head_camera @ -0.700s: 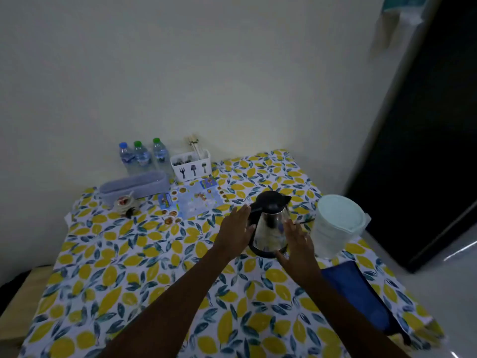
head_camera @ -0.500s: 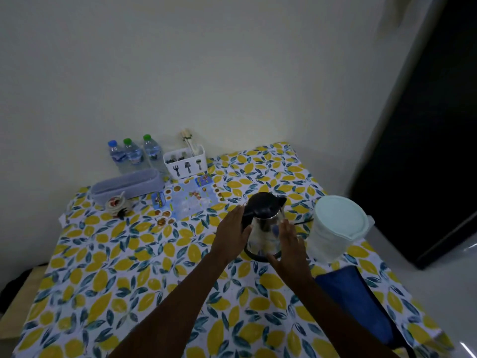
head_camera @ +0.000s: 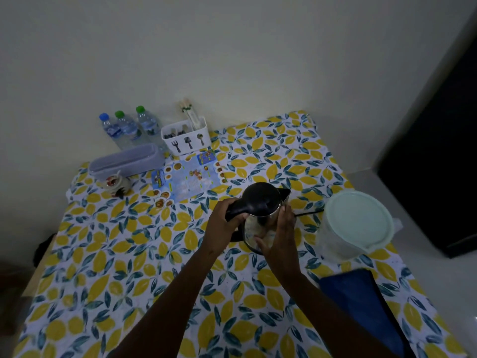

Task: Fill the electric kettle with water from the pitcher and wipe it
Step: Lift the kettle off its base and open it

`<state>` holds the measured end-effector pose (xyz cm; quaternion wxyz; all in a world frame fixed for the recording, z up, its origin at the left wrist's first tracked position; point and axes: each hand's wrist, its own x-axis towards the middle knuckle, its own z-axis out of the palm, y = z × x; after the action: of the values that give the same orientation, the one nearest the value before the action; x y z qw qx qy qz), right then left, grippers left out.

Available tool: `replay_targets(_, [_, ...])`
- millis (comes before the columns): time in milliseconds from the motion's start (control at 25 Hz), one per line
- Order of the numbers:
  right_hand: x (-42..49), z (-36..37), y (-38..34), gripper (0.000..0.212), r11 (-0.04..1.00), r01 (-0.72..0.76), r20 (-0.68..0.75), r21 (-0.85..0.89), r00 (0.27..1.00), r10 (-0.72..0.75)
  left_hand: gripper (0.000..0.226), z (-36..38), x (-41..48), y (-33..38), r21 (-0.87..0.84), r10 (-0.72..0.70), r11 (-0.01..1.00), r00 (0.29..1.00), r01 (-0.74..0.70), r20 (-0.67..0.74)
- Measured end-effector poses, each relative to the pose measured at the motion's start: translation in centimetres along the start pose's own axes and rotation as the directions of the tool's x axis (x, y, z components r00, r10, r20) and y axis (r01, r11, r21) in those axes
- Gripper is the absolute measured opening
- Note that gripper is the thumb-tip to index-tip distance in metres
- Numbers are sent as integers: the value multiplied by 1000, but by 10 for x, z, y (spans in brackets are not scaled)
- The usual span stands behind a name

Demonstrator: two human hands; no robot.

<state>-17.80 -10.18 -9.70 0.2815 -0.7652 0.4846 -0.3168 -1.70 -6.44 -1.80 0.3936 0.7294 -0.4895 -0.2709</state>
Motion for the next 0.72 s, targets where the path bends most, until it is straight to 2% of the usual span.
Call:
replay_targets(160, [-1,0,1,114,1000,23,0,16,1000,-23,39,0,-1,-2,-24,-34,999,999,34,-17])
replay_targets(240, [-1,-5,-2,110,997,-1,-2,77,1000,1,38,1,-4,2,-84,-54,995,998,52,-25])
replay_targets(360, [-6,-13,-11,98,985,9,-17,171,1000,-6,38,-5,-16,5,-148,-23,989,998,14,-53])
replay_targets(480, [-21,-20,-24,100,979,1,-39,203,999,7,34,-26,-35,4,-176,24,984,998,-35,-65])
replay_targets(720, [-72,-5,-66,105,984,-7,121,180,993,-15,33,-85,-99,-26,-203,-10,979,999,2,-38])
